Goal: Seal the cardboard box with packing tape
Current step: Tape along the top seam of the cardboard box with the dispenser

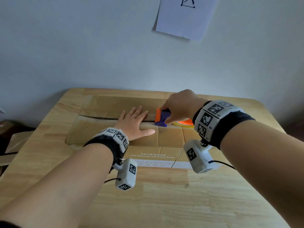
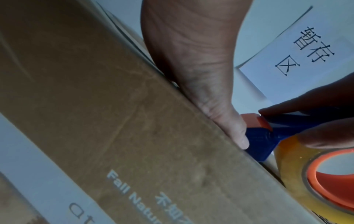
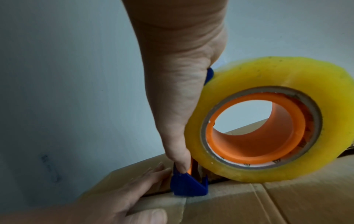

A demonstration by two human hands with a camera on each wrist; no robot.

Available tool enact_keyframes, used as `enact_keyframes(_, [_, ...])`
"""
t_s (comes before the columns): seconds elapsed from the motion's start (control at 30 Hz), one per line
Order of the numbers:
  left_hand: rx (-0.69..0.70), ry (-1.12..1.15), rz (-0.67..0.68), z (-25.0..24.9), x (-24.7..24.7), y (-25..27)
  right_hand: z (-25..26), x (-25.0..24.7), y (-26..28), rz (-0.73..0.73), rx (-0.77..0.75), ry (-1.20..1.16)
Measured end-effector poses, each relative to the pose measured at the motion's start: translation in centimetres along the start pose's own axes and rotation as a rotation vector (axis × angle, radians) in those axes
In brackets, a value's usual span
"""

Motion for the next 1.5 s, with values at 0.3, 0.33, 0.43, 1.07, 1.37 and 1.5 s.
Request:
enact_keyframes(0.3, [-0.041,-0.019,0.06,5.9,0.6,3.6,3.4,-2.5,-0.3,-0.111,-0.127,-0.168])
enact_keyframes(0.33, [-0.04,-0.029,0.068,5.8,0.3,3.8,3.3,-2.7,-0.1,-0.113,-0.135,-0.184])
enact_keyframes(0.43, [0.006,-0.039,0.038,4.1,-0.3,3.6,2.6,-3.1,-0.2,-0.092,-0.137,-0.237])
enact_keyframes(1.07, [0.037,-0.018,0.062,3.7,0.5,1.8,2.7,-5.4,0.6,-0.047,-0.102,-0.206])
enact_keyframes(1.37, [0.019,-0.025,0.158,3.9,0.7,1.7,-0.7,-2.0,2.5,0.123,-0.011,-0.122])
enact_keyframes(1.5, [0.007,-0.044,0.187,3.7,0.5,2.0,-1.7,-0.4,3.1,0.159,0.017,-0.115])
Point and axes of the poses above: each hand's wrist, its own y-axis away from the middle knuckle, its own x-axis out of the palm, z = x × y, the point moved 4 cm from there along -y, towards the middle knuckle, and after that the axes turned 14 degrees about z, right-handed, at the moved point
